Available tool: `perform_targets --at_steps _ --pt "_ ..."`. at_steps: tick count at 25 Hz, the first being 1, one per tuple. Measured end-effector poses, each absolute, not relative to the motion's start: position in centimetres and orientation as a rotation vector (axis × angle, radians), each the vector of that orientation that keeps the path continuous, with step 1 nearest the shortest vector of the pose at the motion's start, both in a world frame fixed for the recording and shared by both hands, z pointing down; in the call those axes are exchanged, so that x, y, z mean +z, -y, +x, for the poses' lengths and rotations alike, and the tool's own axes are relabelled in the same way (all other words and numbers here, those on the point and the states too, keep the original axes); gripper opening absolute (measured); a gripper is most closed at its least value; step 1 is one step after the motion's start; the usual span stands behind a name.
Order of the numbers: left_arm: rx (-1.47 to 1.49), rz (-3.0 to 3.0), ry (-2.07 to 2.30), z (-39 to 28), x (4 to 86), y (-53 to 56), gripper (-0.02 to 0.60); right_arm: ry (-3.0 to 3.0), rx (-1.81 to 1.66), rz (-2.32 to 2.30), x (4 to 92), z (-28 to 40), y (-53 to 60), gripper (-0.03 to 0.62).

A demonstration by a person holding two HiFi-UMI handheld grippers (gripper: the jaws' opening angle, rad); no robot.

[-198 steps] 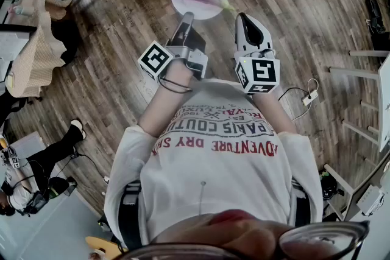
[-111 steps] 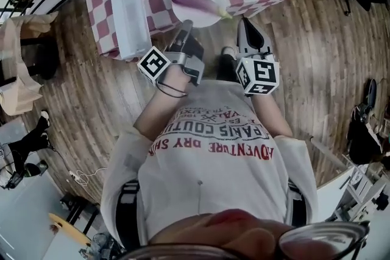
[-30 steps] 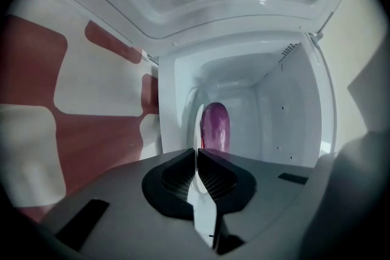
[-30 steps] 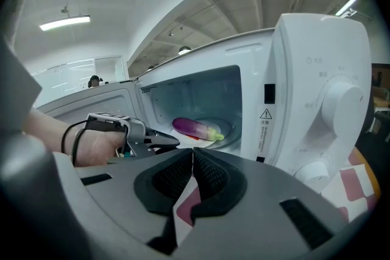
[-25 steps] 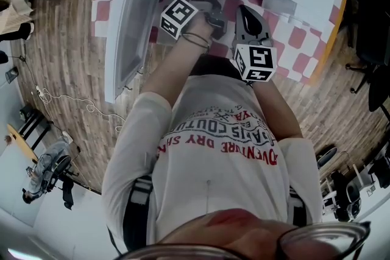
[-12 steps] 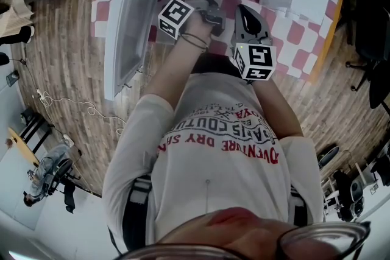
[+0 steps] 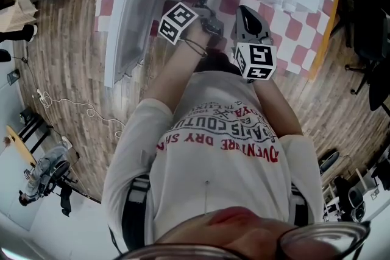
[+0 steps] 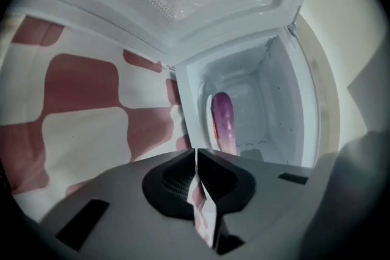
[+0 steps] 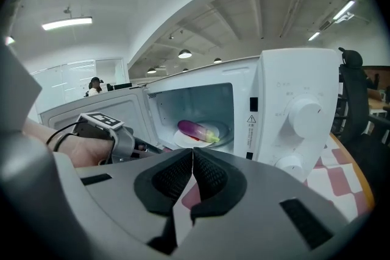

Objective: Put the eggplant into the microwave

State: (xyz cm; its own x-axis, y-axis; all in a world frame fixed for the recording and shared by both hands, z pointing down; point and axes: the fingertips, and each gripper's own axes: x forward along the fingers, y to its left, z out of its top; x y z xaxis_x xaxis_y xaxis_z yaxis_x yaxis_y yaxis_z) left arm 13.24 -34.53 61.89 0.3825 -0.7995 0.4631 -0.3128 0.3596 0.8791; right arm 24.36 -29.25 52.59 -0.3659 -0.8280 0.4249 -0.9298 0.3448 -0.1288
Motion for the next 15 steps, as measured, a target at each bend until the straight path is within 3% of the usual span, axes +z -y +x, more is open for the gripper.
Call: perform_targets --at_steps 15 --pt "0.003 1.983 1.194 15.6 50.4 27.8 0.029 2.441 0.321 1.605 45.5 23.7 27.8 0.026"
